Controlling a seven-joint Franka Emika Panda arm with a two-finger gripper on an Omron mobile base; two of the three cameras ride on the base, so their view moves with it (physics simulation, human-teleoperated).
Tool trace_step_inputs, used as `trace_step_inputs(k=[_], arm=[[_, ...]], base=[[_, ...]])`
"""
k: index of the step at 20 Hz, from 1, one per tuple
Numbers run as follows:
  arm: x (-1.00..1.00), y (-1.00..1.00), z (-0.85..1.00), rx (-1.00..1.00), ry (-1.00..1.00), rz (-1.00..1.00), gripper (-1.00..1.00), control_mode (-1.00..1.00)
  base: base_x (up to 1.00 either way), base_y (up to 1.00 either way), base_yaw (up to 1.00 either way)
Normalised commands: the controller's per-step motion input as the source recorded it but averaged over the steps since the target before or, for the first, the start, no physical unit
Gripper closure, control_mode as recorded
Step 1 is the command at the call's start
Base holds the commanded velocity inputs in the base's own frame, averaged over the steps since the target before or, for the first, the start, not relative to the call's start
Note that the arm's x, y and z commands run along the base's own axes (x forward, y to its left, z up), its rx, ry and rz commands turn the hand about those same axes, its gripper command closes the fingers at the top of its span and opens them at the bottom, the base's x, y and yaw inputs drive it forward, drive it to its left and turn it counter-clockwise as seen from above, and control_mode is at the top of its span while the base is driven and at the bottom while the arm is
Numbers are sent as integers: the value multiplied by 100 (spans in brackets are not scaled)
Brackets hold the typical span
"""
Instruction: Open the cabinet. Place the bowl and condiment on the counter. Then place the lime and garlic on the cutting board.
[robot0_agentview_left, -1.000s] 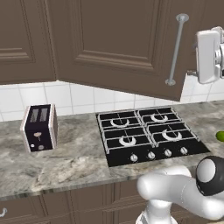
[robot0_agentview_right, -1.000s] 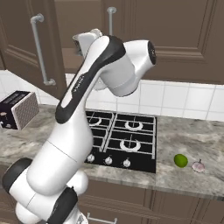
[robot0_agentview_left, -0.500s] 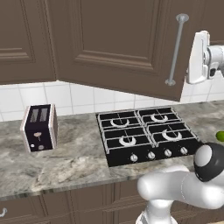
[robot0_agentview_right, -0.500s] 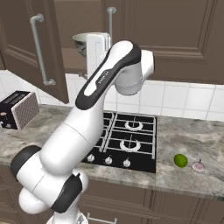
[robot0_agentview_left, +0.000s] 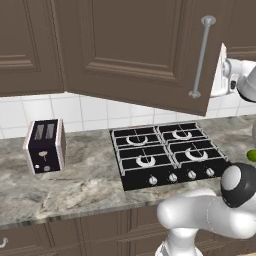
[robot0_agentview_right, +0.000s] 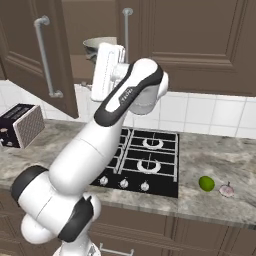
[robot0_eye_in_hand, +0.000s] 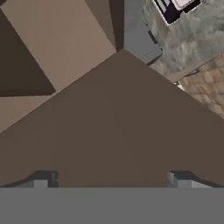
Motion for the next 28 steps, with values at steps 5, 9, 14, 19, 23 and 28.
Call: trace_step_inputs(k=[5, 9, 14, 19, 23, 28], arm=[[-59, 47, 0, 11, 24, 8, -100, -100], [-71, 57, 5, 7, 29, 12, -100, -100], [-50, 74, 14, 3, 34, 15, -100, -100], [-29, 100, 26, 0, 38, 20, -100, -100], [-12, 100, 32, 0, 39, 19, -100, -100], [-3, 100, 33, 0, 42, 20, -100, -100]], base=[[0, 0, 0], [0, 0, 0], [0, 0, 0], [0, 0, 0], [0, 0, 0], [0, 0, 0]])
